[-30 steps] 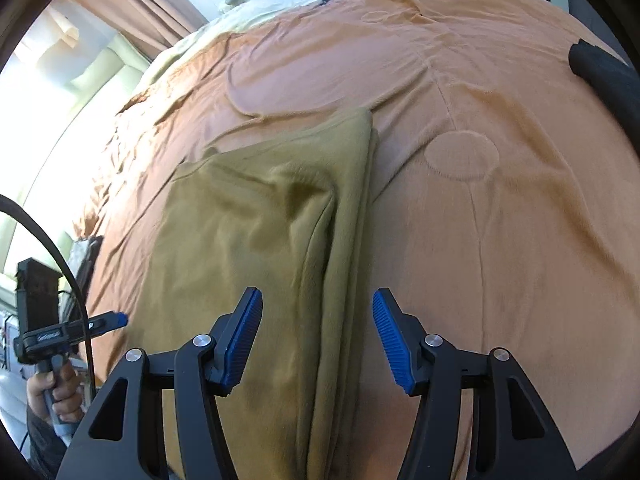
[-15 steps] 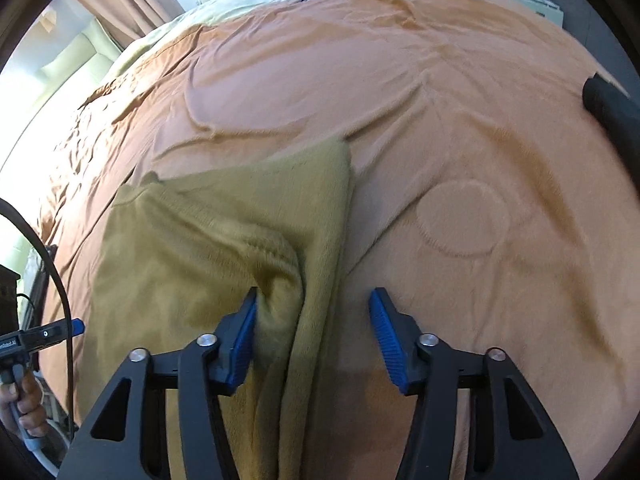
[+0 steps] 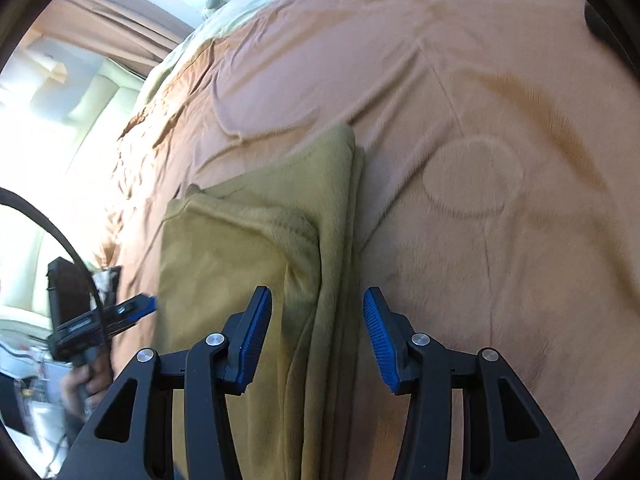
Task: Fold small clothes
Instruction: 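Open both tools and move them along the folded shirt's edge, then close both tools on the end of the brown shirt strip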
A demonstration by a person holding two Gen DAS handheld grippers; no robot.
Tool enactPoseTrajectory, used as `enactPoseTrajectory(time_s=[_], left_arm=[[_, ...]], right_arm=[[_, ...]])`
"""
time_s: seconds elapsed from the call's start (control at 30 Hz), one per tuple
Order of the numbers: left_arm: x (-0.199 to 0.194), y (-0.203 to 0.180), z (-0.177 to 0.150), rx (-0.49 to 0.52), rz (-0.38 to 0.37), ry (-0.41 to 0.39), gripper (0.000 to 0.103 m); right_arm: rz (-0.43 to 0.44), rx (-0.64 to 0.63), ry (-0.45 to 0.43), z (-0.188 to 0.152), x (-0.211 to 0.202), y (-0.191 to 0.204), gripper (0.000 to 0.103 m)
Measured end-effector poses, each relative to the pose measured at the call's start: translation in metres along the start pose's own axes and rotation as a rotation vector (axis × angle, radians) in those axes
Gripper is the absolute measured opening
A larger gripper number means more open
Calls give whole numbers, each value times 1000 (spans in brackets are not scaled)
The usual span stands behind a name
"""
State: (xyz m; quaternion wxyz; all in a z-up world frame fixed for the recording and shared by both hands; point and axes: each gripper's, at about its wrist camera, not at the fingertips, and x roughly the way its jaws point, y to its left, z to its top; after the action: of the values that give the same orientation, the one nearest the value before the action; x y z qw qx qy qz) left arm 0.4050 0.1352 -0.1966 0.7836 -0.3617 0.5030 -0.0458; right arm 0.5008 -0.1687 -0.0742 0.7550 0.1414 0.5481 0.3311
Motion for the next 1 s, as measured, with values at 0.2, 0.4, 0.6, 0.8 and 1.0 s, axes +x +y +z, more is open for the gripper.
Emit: enactPoseTrajectory(time_s=[0.2,0.4,0.6,0.8,1.0], left_arm=[[6,0,9,0,-4,-6,35],[10,10,18,-15,16,-12,35],[20,13,23,-16,9,2,35],[24,8,27,0,-12,-2,35],[25,12,29,2,-28,10,35]], right_arm=[[78,15,55,-2,9,-14,46],[125,20,47,9,19,-22,46],[121,6,31,5,16,-22,19],[156,-55,-4,0,3,-11,16],[116,-11,34,-9,9,-29,40]])
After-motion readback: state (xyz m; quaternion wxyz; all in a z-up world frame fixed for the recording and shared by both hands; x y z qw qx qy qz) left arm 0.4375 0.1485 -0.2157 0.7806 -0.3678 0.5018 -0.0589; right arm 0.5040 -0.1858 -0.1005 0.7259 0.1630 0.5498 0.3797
